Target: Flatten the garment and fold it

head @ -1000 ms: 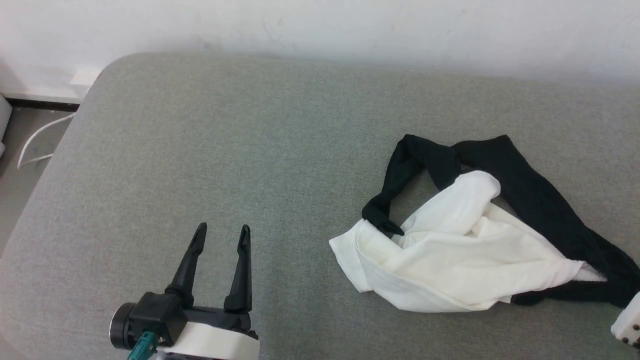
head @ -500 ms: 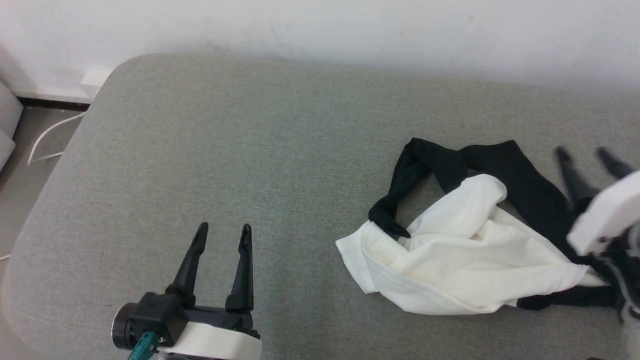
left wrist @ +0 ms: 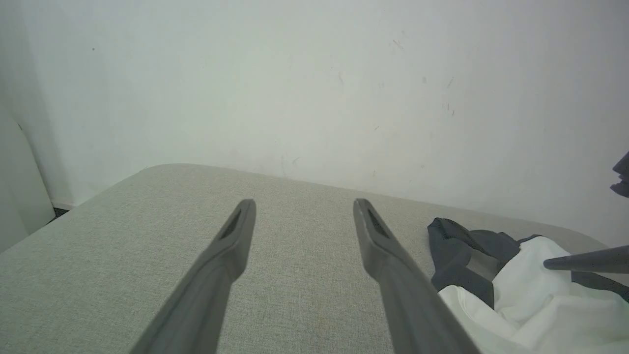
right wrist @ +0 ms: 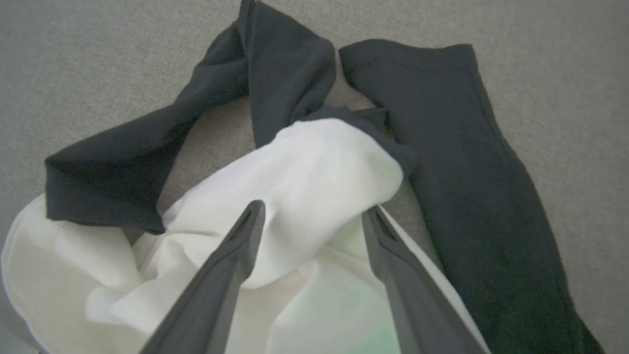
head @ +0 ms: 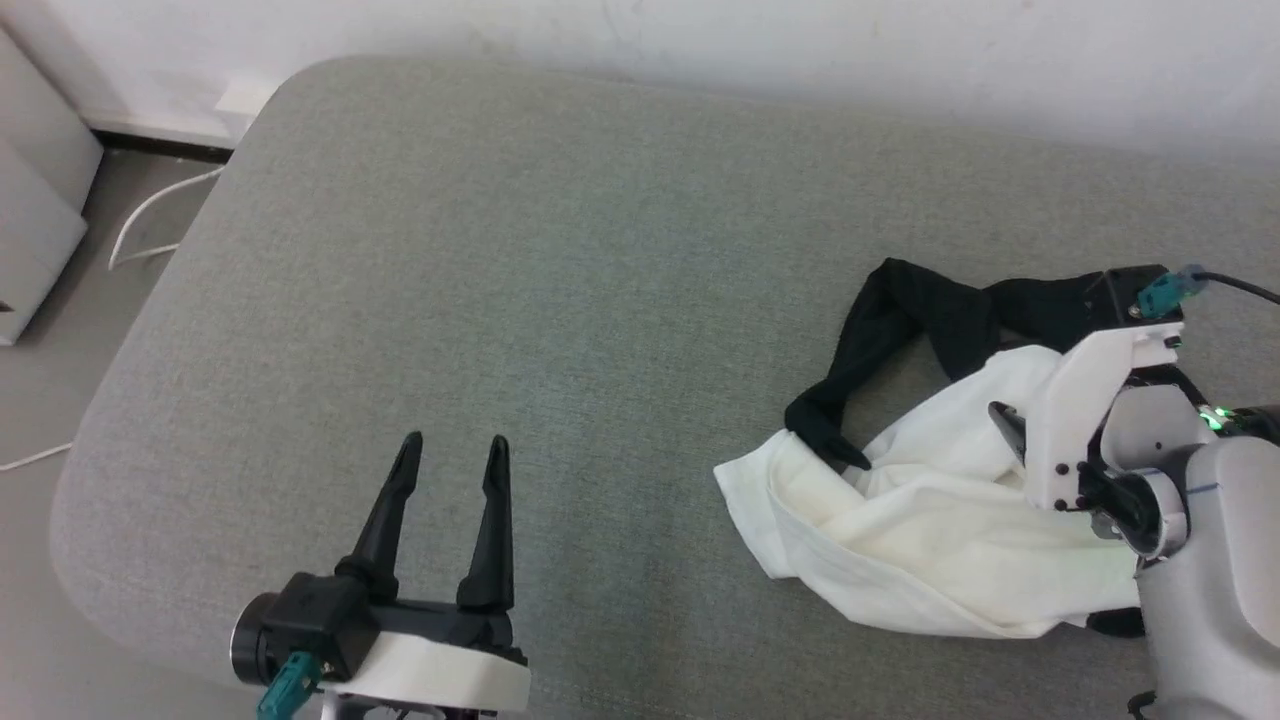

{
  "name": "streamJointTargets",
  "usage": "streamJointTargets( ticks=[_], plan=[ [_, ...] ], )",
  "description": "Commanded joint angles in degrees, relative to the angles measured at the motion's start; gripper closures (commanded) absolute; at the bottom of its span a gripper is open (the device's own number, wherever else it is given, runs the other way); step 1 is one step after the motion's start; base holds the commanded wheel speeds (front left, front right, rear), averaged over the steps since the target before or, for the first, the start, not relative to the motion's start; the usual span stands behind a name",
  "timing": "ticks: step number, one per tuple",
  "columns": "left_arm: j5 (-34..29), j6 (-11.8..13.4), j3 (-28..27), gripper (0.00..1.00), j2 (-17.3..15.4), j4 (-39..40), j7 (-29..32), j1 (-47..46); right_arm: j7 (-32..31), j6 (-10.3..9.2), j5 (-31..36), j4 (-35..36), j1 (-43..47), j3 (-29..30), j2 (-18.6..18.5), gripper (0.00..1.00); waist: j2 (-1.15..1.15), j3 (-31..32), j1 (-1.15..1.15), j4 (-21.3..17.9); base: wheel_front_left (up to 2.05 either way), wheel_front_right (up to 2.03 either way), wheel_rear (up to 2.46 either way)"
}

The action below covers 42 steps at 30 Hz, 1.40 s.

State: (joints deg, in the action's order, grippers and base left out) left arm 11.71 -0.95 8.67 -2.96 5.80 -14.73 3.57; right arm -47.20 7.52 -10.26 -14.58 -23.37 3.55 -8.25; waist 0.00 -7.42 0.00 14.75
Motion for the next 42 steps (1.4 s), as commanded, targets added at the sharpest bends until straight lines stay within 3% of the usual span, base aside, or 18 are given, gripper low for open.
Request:
streamJointTargets(
  ticks=[1, 4, 5, 6, 7, 17, 23, 29, 30, 31, 32, 37, 42],
  plan=[
    [0.67, 0.13, 0.2, 0.0, 0.08, -0.01, -0.27, -1.03, 0.25, -0.03, 0.9, -1.51, -1.52, -0.11, 0.18, 0.0, 0.0, -0.87, 0.0, 1.06, 0.0, 0.0, 0.0],
    [0.92, 0.2, 0.58, 0.0, 0.08, -0.06, -0.27, -1.33, 0.67, -0.03, 3.17, -6.32, -3.43, -0.54, 0.46, 0.0, 0.0, -1.51, 0.0, 1.83, 0.0, 0.0, 0.0],
    [1.0, 0.19, 0.71, 0.0, 0.08, -0.04, -0.27, -1.47, 0.67, -0.03, 3.8, -7.7, -3.87, -0.9, 0.54, 0.45, 0.0, -1.74, 0.0, 2.09, 0.0, 0.0, 0.0],
    [1.07, 0.19, 0.8, 0.0, 0.08, -0.05, -0.27, -1.62, 1.15, -0.03, 4.27, -8.8, -4.34, -0.93, 0.62, 0.68, 0.0, -1.93, 0.0, 2.3, 0.0, 0.0, 0.0],
    [1.17, 0.25, 0.83, 0.0, 0.08, -0.05, -0.27, -1.78, 1.68, -0.03, 4.97, -9.8, -4.77, -0.69, 0.62, 1.0, 0.0, -2.1, 0.0, 2.49, 0.0, 0.0, 0.0],
    [1.63, 0.62, 1.07, 0.0, 0.08, -0.37, -0.27, -2.07, 9.37, -0.03, 6.1, -13.01, -12.84, -1.52, 1.36, 1.0, 0.0, -1.68, 0.0, 3.28, 0.0, 0.0, 0.0],
    [1.94, 0.66, 1.94, 0.0, 0.08, -0.36, -0.27, -2.24, 13.1, -0.03, 1.28, -12.85, -21.32, -11.62, 3.85, 1.0, 0.0, -1.87, 0.0, 4.41, 0.0, 0.0, 0.0],
    [2.71, 0.65, 2.75, 0.0, 0.08, -0.68, -0.27, -2.76, 15.18, -0.03, -3.34, -20.08, -22.12, -21.35, 5.27, 1.0, 0.0, -3.34, 0.0, 7.09, 0.0, 0.0, 0.0],
    [2.85, 0.59, 3.03, 0.0, 0.08, -0.77, -0.27, -2.95, 15.66, -0.03, -4.43, -21.63, -21.53, -22.4, 5.31, 0.78, 0.0, -3.62, 0.0, 7.68, 0.0, 0.0, 0.0],
    [2.97, 0.54, 3.25, 0.0, 0.08, -0.89, -0.27, -3.17, 16.56, -0.03, -5.19, -23.04, -21.02, -23.31, 5.32, 0.28, 0.0, -3.9, 0.0, 8.24, 0.0, 0.0, 0.0],
    [3.1, 0.56, 3.37, 0.0, 0.08, -0.98, -0.27, -3.39, 17.43, -0.03, -5.51, -24.66, -20.61, -23.7, 5.33, 0.0, 0.0, -4.12, 0.0, 8.68, 0.0, 0.0, 0.0],
    [3.06, 0.96, 3.11, 0.0, 0.08, -1.18, -0.27, -3.48, 21.73, -0.03, -7.6, -30.06, -20.88, -24.08, 5.35, 0.0, 0.0, -3.67, 0.0, 8.98, 0.0, 0.0, 0.0],
    [1.9, 1.02, 1.85, 0.0, 0.08, -1.04, -0.27, -2.0, 27.62, -0.03, -12.76, -27.83, -22.09, -22.9, 5.36, 0.0, 0.0, -0.93, 0.0, 6.66, 0.0, 0.0, 0.0]
  ],
)
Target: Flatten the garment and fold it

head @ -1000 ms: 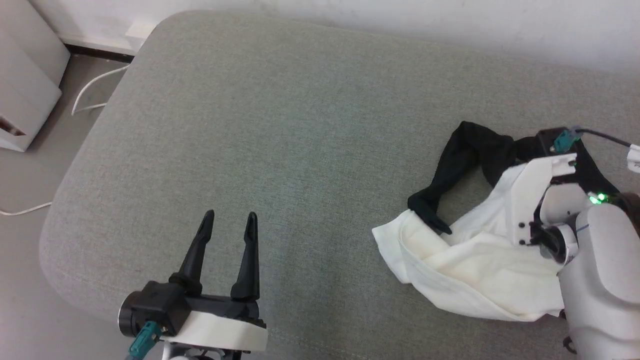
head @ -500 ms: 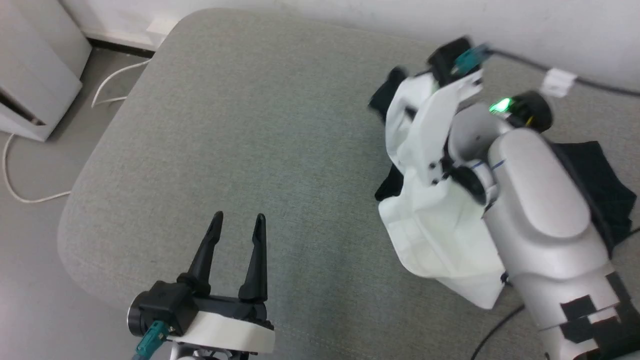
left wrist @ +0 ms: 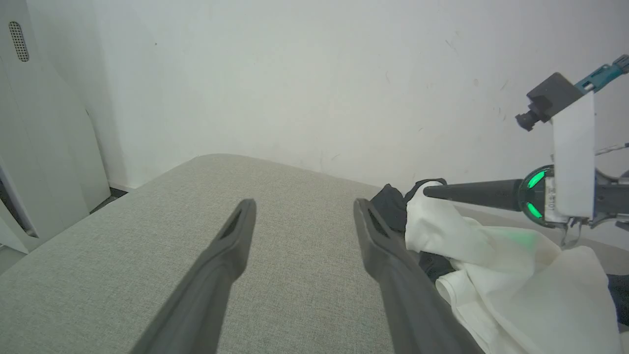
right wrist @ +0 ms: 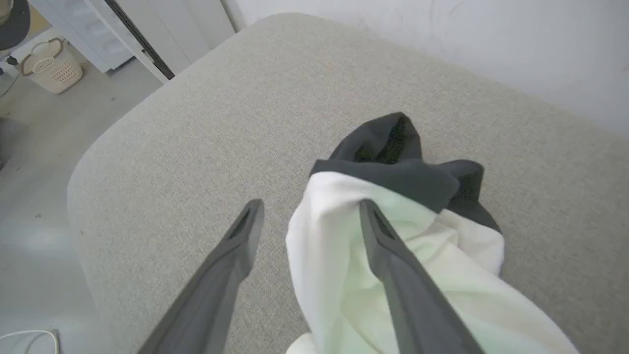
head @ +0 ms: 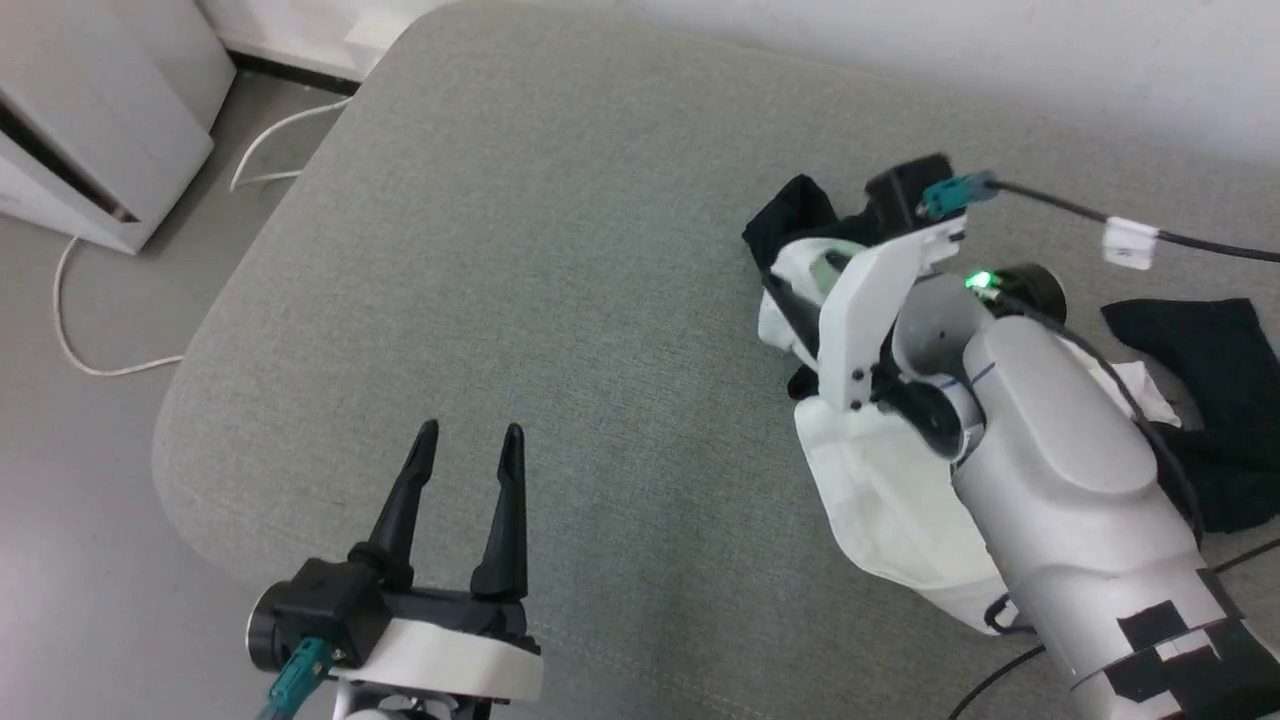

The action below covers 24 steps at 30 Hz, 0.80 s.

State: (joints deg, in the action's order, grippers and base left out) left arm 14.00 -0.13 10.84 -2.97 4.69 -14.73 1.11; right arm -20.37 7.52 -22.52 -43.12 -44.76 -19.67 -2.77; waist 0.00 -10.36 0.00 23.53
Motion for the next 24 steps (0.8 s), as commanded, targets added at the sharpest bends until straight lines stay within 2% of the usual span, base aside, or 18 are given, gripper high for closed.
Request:
streamJointTargets(
  ticks=[1, 6, 10, 13, 18, 20, 24],
  plan=[
    [-0.75, 0.09, -0.53, 0.0, 0.09, 0.3, -0.27, 0.87, 1.96, -0.03, -0.97, 1.81, -0.59, 1.04, -0.11, 0.0, 0.0, 2.5, 0.0, -2.81, 0.0, 0.0, 0.0],
    [-1.86, -0.35, -1.7, 0.0, 0.09, 2.0, -0.27, 2.46, 5.94, -0.03, -0.44, 10.37, 3.69, 7.06, -1.96, 0.0, 0.0, 4.43, 0.0, -6.74, 0.0, 0.0, 0.0],
    [-2.21, -0.7, -3.18, 0.0, 0.09, 4.01, -0.27, 3.08, 9.72, -0.03, 4.32, 21.68, 11.78, 14.7, -3.7, 0.0, 0.0, 5.14, 0.0, -10.01, 0.0, 0.0, 0.0],
    [-2.82, -0.94, -4.35, 0.0, 0.09, 5.69, -0.27, 3.58, 12.64, -0.03, 8.83, 31.55, 20.15, 21.96, -2.63, 0.0, 0.0, 5.22, 0.0, -12.32, 0.0, 0.0, 0.0],
    [-4.31, -1.2, -6.66, 0.0, 0.09, 8.56, -0.27, 4.47, 19.59, -0.03, 14.84, 45.66, 33.63, 29.72, -0.43, 0.0, 0.0, 4.51, 0.0, -15.22, 0.0, 0.0, 0.0],
    [-4.72, -1.32, -7.36, 0.0, 0.1, 9.3, -0.27, 4.86, 22.87, -0.03, 14.9, 48.24, 38.39, 31.59, -0.19, 0.0, 0.0, 4.27, 0.0, -15.97, 0.0, 0.0, 0.0],
    [-5.7, -1.35, -7.64, 0.0, 0.1, 10.37, -0.27, 5.76, 30.88, -0.03, 13.43, 47.93, 46.11, 33.62, -0.13, 0.0, 0.0, 4.02, 0.0, -16.79, 0.0, 0.0, 0.0]
  ],
)
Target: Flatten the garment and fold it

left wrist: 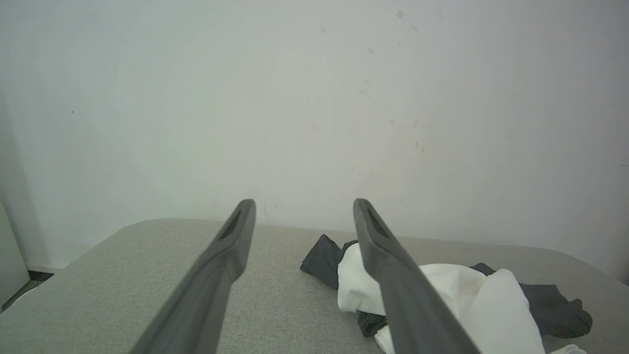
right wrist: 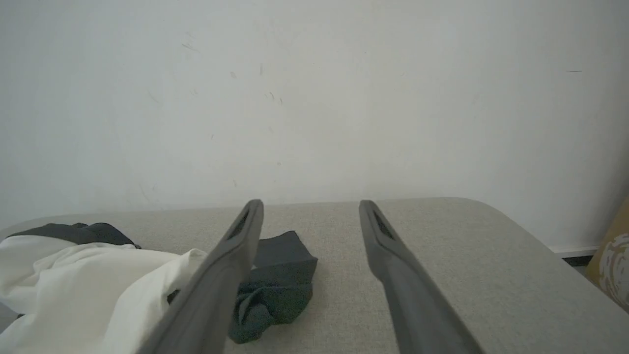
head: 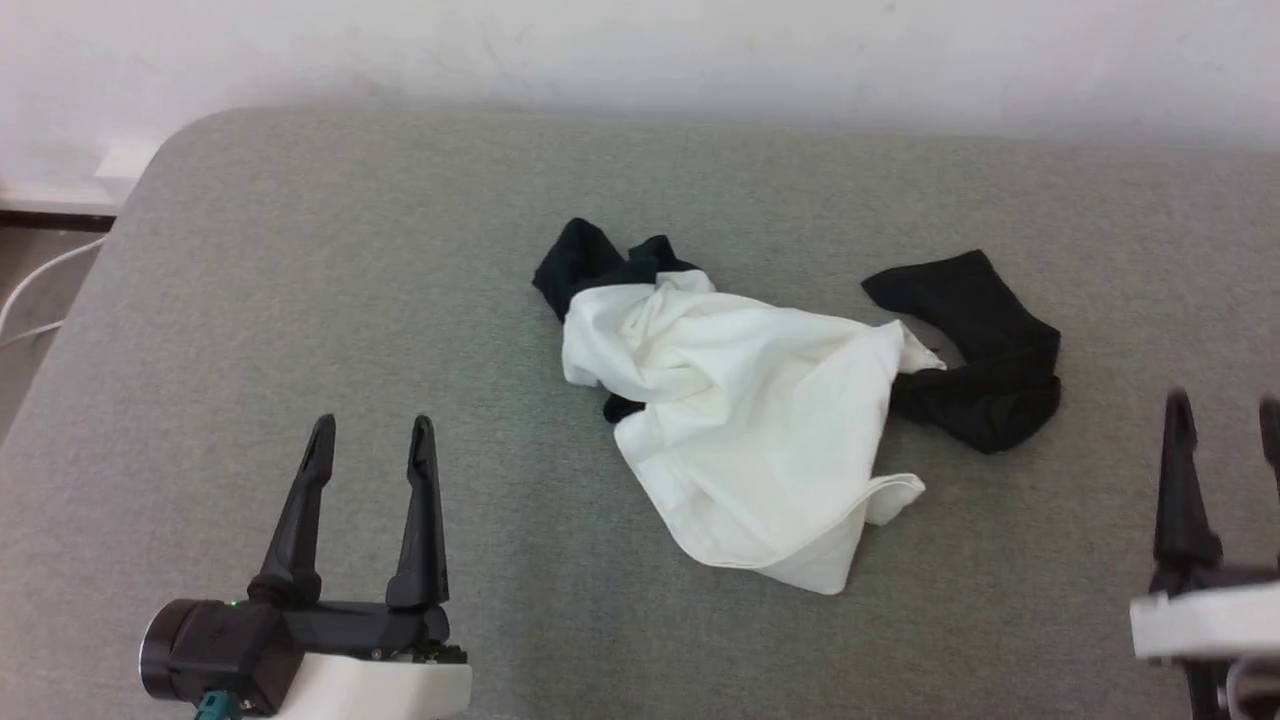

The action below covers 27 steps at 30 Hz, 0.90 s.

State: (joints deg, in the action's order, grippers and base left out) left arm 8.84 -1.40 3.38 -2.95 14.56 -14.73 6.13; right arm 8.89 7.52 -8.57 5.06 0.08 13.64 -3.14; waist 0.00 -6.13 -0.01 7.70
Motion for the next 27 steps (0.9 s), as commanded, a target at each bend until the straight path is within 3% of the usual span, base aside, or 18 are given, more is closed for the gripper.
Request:
streamJointTargets(
  ticks=[1, 12, 17, 20, 25, 27],
  plan=[
    [-0.61, -0.01, -0.16, 0.0, 0.07, 0.68, -0.27, 1.01, 3.13, -0.03, -0.69, -0.69, 2.75, 0.58, 0.24, 0.0, 0.0, -0.24, 0.01, -1.03, 0.0, 0.0, 0.0],
    [-3.08, -1.49, -0.08, 0.0, 0.0, -0.41, -0.27, 1.13, 6.07, -0.03, -6.3, -4.64, 6.86, 0.27, 0.25, 0.0, 0.0, 0.18, 0.01, -1.93, 0.0, 0.0, 0.0],
    [-2.86, -4.89, 2.6, 0.0, -4.11, -8.29, 1.18, -8.31, 6.09, -0.03, -6.33, -4.12, 5.67, 0.53, 0.25, 0.0, 0.0, -1.03, 0.01, -2.55, 0.0, 0.0, 0.0],
    [-0.92, -5.7, 5.62, 0.0, -6.48, -13.24, 7.72, -14.98, 6.09, -0.03, -6.52, -4.54, 5.45, 0.25, 0.25, 0.0, 0.0, -2.01, 0.01, -2.92, 0.0, 0.0, 0.0],
    [4.62, -6.03, 11.84, 0.0, -8.46, -22.09, 24.48, -24.72, 6.1, -0.03, -6.73, -5.36, 5.07, -0.6, 0.25, 0.0, 0.0, -3.64, 0.01, -3.21, 0.0, 0.0, 0.0],
    [5.94, -6.05, 12.82, 0.0, -8.5, -23.41, 26.96, -26.75, 6.1, -0.03, -6.62, -5.47, 4.97, -0.78, 0.25, 0.0, 0.0, -4.02, 0.01, -3.24, 0.0, 0.0, 0.0]
  ],
)
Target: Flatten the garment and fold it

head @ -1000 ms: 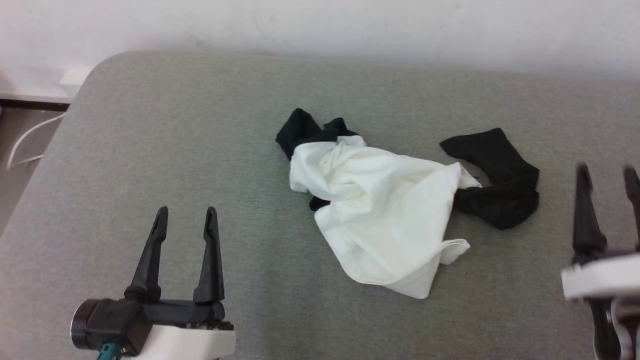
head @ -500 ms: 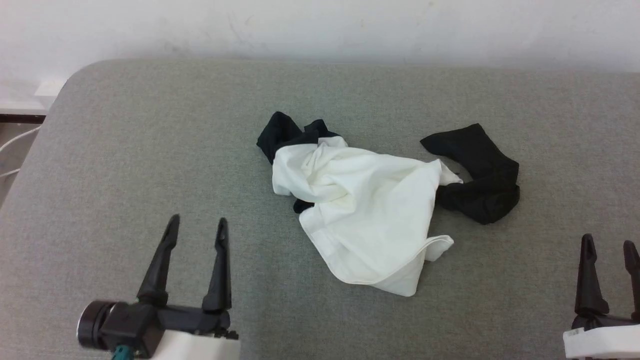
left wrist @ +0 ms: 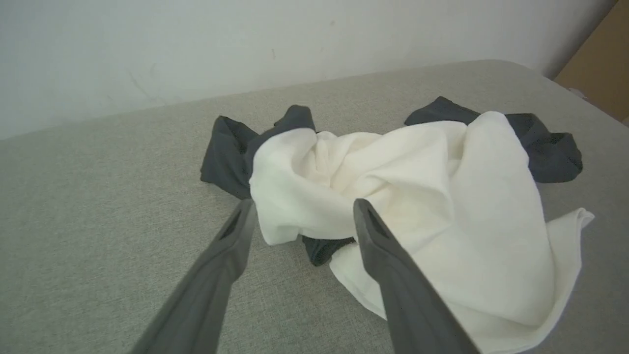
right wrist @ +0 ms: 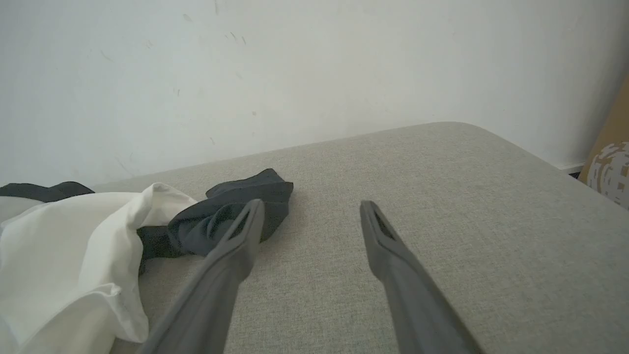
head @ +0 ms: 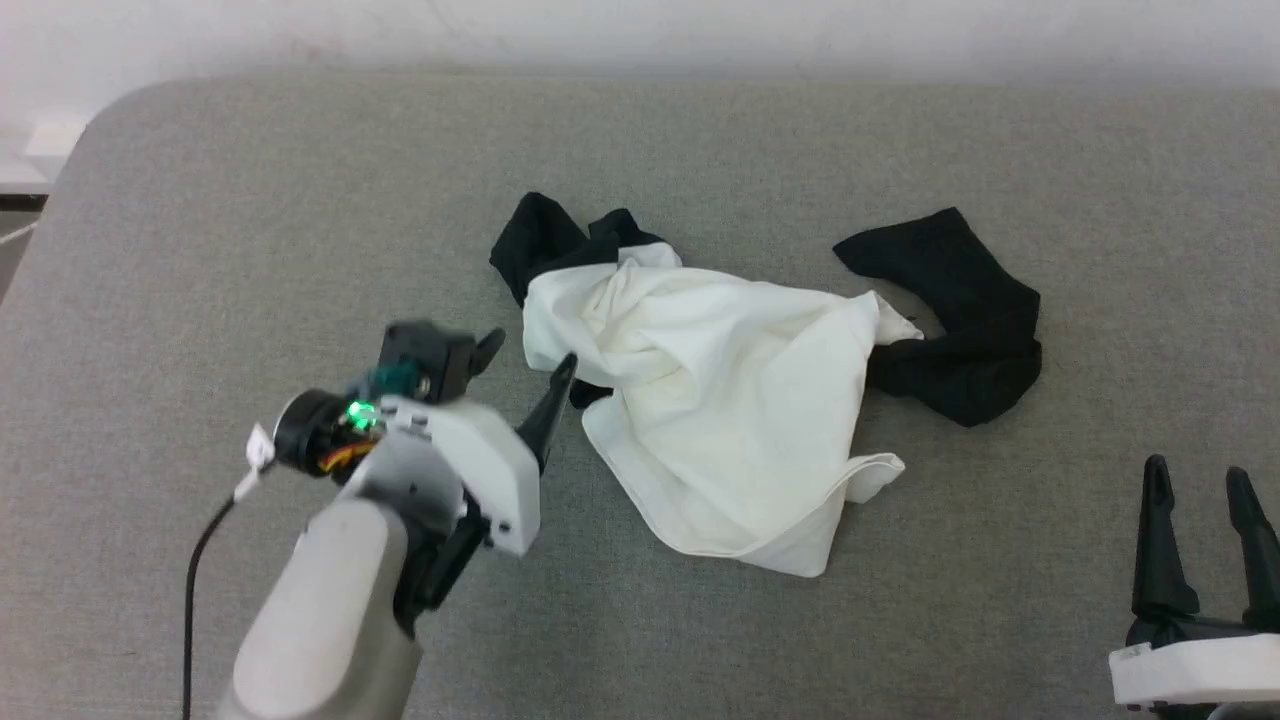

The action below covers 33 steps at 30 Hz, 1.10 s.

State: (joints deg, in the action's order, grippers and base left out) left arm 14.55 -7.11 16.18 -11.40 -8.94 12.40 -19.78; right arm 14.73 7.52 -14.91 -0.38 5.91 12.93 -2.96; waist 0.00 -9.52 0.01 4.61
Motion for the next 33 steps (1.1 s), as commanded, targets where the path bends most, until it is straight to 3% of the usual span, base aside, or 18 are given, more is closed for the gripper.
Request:
streamJointTargets(
  ticks=[1, 4, 9, 15, 16, 17, 26, 33],
  plan=[
    [1.91, -0.34, 0.1, 0.0, 0.51, -1.41, 1.96, -2.66, 0.26, -0.03, -0.2, -0.12, -0.98, -0.24, 0.08, 0.0, 0.0, -1.0, -0.01, -0.2, 0.0, 0.0, 0.0],
    [5.82, -0.35, 0.44, 0.0, 2.0, -6.18, 7.24, -7.36, 0.27, -0.03, 0.05, -0.27, -1.71, -0.54, 0.08, 0.0, 0.0, -2.17, -0.01, -0.58, 0.0, 0.0, 0.0],
    [6.75, -0.09, 1.61, 0.0, 2.54, -13.8, 12.51, -12.76, 0.27, -0.03, 0.77, -0.42, -2.89, -0.95, 0.08, 0.0, 0.0, -3.85, -0.01, -1.7, 0.0, 0.0, 0.0],
    [5.1, 0.94, 2.68, 0.0, 2.26, -21.8, 12.97, -16.36, 0.27, -0.03, 1.36, -0.5, -3.77, -1.33, 0.08, 0.0, 0.0, -5.44, -0.01, -3.18, 0.0, 0.0, 0.0],
    [5.18, 0.88, 2.78, 0.22, 2.41, -22.86, 12.28, -16.68, 0.27, -0.03, 1.42, -0.51, -3.88, -1.37, 0.08, 0.0, 0.0, -5.6, -0.01, -3.37, 0.0, 0.0, 0.0],
    [5.13, 0.69, 3.21, 1.0, 2.45, -23.68, 11.25, -16.99, 0.27, -0.03, 1.48, -0.53, -3.99, -1.41, 0.08, 0.0, 0.0, -5.73, -0.01, -3.53, 0.0, 0.0, 0.0],
    [7.86, 0.08, 3.27, 1.0, 3.57, -24.61, -0.69, -17.63, 0.27, -0.03, 1.8, -1.27, -3.29, -1.02, 0.08, 0.0, 0.0, -3.71, -0.01, -1.87, 0.0, 0.0, 0.0],
    [9.83, 8.71, -1.99, 1.0, 4.1, -9.66, -7.79, -4.95, 0.27, -0.03, 1.61, -1.88, -1.53, -1.48, 0.08, 0.0, 0.0, -1.29, -0.01, 0.35, 0.0, 0.0, 0.0]
  ],
)
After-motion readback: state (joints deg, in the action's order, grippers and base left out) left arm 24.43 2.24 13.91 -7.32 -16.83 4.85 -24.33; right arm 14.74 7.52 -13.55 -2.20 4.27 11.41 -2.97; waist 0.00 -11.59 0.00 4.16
